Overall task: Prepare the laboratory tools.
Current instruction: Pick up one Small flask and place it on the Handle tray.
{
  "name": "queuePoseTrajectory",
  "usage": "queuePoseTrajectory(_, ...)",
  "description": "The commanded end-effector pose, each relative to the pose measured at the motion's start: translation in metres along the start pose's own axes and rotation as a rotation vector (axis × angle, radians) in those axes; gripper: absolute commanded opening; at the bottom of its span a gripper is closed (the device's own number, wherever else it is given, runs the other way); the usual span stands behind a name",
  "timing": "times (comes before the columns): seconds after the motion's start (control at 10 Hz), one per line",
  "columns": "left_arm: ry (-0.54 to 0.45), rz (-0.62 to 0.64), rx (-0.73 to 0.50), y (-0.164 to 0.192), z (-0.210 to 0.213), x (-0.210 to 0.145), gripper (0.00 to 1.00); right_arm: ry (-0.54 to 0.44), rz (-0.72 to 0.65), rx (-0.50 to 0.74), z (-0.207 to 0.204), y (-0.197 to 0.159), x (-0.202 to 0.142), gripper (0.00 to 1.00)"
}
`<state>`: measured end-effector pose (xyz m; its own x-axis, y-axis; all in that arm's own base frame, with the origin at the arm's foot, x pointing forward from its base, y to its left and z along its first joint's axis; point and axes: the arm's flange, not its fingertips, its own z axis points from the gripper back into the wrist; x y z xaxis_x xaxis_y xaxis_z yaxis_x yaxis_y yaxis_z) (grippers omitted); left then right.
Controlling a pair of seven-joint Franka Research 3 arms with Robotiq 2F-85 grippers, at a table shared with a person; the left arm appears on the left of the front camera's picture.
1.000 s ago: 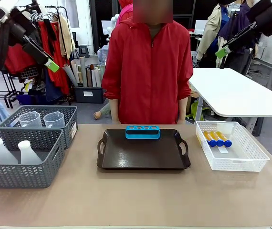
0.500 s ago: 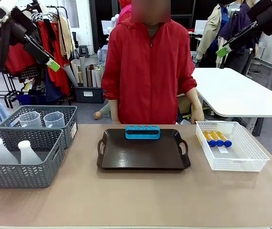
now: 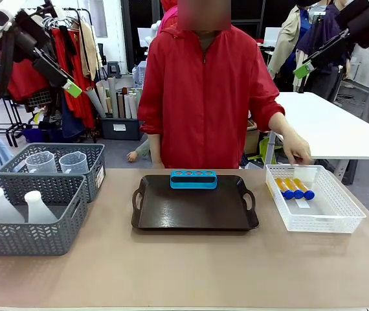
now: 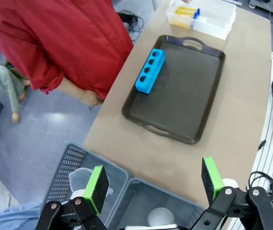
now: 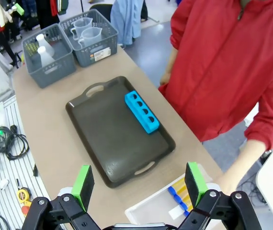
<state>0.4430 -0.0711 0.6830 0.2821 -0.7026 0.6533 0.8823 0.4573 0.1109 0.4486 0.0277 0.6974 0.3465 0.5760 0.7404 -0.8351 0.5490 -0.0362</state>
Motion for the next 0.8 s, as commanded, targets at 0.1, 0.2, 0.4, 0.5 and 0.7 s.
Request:
queuePoseTrajectory(0.1, -0.001, 0.004, -0.002, 0.0003, 0.002, -0.0012, 1.0, -0.008, 0.004, 0.009, -0.0003, -0.0003, -0.0007, 1.0)
queuePoseTrajectory(0.2, -0.001, 0.004, -0.002, 0.0003, 0.002, -0.0012, 1.0, -0.008, 0.004, 0.009, -0.0003, -0.0003, -0.0007, 1.0)
queuePoseTrajectory(0.4, -0.001, 0.004, -0.002, 0.0003, 0.002, -0.0012, 1.0, -0.008, 0.004, 0.009, -0.0003, -0.0003, -0.0007, 1.0)
queuePoseTrajectory(0.5, 0.0, 0.0, 0.0, 0.0, 0.0, 0.0, 1.0, -0.008, 0.004, 0.009, -0.0003, -0.0003, -0.0007, 1.0)
queuePoseTrajectory(0.7, 0.141, 0.066, 0.105, 0.0073, 0.0079, 0.0018, 1.0, -0.008, 0.004, 0.009, -0.0003, -0.0003, -0.0007, 1.0)
